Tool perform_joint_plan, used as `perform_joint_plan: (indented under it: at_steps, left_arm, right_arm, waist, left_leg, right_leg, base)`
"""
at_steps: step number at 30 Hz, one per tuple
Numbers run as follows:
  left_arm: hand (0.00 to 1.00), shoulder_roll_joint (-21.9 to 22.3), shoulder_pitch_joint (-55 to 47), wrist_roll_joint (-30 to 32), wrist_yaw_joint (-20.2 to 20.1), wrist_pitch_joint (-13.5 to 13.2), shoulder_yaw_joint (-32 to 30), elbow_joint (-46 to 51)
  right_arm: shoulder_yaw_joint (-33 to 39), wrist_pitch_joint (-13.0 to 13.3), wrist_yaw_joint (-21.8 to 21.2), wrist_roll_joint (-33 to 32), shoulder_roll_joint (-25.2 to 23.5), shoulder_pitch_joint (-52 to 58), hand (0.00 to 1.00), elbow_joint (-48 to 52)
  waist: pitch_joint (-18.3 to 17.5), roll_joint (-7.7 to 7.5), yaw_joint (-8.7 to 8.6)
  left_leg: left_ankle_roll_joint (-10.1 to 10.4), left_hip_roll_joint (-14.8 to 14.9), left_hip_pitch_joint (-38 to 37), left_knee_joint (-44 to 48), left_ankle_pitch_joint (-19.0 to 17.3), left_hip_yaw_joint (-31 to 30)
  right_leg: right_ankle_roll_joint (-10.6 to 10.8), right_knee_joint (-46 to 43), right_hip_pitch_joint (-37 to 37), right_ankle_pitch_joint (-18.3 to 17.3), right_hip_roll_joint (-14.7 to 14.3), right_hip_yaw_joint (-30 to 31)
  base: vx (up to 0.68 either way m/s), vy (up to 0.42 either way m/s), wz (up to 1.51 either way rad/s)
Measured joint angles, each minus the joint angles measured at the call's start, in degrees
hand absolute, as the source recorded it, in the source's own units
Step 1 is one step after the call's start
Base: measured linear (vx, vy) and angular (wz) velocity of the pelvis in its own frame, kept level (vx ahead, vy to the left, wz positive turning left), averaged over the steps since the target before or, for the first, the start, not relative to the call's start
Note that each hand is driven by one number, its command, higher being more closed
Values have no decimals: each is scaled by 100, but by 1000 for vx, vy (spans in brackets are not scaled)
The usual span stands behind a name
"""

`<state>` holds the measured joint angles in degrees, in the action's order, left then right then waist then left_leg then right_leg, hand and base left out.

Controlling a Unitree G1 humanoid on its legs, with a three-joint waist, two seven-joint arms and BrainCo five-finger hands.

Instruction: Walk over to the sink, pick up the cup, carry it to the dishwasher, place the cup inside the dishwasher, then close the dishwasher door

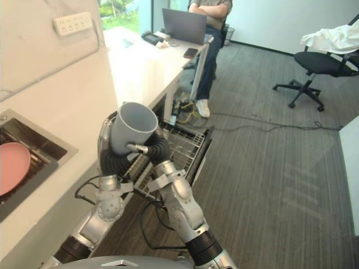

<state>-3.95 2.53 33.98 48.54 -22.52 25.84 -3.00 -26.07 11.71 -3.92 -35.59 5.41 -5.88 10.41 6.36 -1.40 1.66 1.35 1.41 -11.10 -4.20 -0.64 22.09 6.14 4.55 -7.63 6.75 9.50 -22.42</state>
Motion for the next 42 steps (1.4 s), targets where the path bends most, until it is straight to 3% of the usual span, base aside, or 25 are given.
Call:
perform_joint_plan:
  at_steps: [6, 7, 10, 18, 24, 27, 32, 34, 36, 39, 42]
  left_arm:
    - [100, -3, 0, -15, -21, 6, 15, 1]
    - [0, -3, 0, -73, -61, 6, 23, 1]
    - [0, -25, -54, -376, -329, 5, 193, -3]
    - [0, -17, -259, -694, -559, -62, 311, -8]
    - [0, -5, -456, -1121, -960, -237, 266, -192]
    - [0, 2, -518, -1515, -1500, -396, 141, -220]
    - [0, -4, -805, -2393, -2879, -536, 170, -572]
    - [0, -28, -939, -2958, -3616, -367, 236, -991]
    - [0, -100, -1019, -3278, -4030, -232, 366, -1326]
    - [0, -297, -1142, -3545, -4515, 41, 530, -1815]
    - [0, -469, -1220, -3623, -4635, 267, 581, -2161]
  right_arm:
    - [-71, 87, 349, 217, 6, 0, 100, 43]
    - [-71, 86, 387, 226, 6, 0, 100, 43]
    - [-37, 85, 590, 358, -10, -1, 100, 45]
    - [128, -34, 844, 400, -50, 0, 100, 45]
    - [724, -71, 1145, 408, -79, 0, 100, 46]
    - [1052, -118, 1295, 453, -82, 73, 100, 45]
    - [1628, -319, 1438, 598, -11, 225, 100, -178]
    - [1917, -418, 1437, 681, 40, 217, 100, -759]
    - [2067, -556, 1420, 682, 190, 211, 100, -1225]
    - [2244, -756, 1384, 897, 421, 104, 100, -2040]
    - [2280, -955, 1260, 1113, 567, -296, 100, -2783]
  waist:
    - [-2, 3, -1]
    - [-4, 5, -1]
    - [-11, 16, 3]
    - [-53, 35, 6]
    - [-56, 38, 17]
    - [-56, 38, 17]
    - [-111, 63, -14]
    - [-115, 67, -10]
    - [-115, 67, 27]
    - [-105, 71, 25]
    - [-80, 91, 13]
  left_leg:
    - [0, -15, 6, 0, 0, 0]
    - [0, -15, 6, 0, 0, 0]
    - [0, -16, 9, 0, 0, -2]
    - [-9, -17, 90, 1, 6, -11]
    - [-11, -23, 99, -8, 6, -24]
    - [-15, -23, 122, -18, 9, -35]
    - [-49, -44, 248, -22, 42, -124]
    - [-55, -46, 306, -20, 53, -177]
    - [-63, -49, 379, -20, 63, -190]
    - [-71, -49, 513, 8, 91, -265]
    - [-70, -63, 532, 11, 117, -336]
  right_leg:
    - [10, 0, 6, 3, 17, 0]
    - [11, 0, 6, 2, 18, 0]
    - [14, 0, 8, 1, 19, 0]
    - [19, 0, 91, 3, 17, -4]
    - [20, 0, 93, 3, 21, -15]
    - [24, 0, 95, -1, 21, -23]
    - [40, -1, 191, -1, 41, -97]
    - [40, 1, 206, -1, 52, -129]
    - [40, 1, 281, 5, 65, -126]
    - [40, 1, 366, 17, 99, -185]
    - [42, 1, 350, 19, 99, -249]
  base:
    - [0, 0, 0]
    - [0, 0, 0]
    - [0, 0, 0]
    - [0, 0, 0]
    - [0, 0, 0]
    - [0, 0, 0]
    - [8, -6, 10]
    - [3, -3, 14]
    - [-16, -1, 7]
    - [3, 0, 11]
    - [-9, -7, 13]
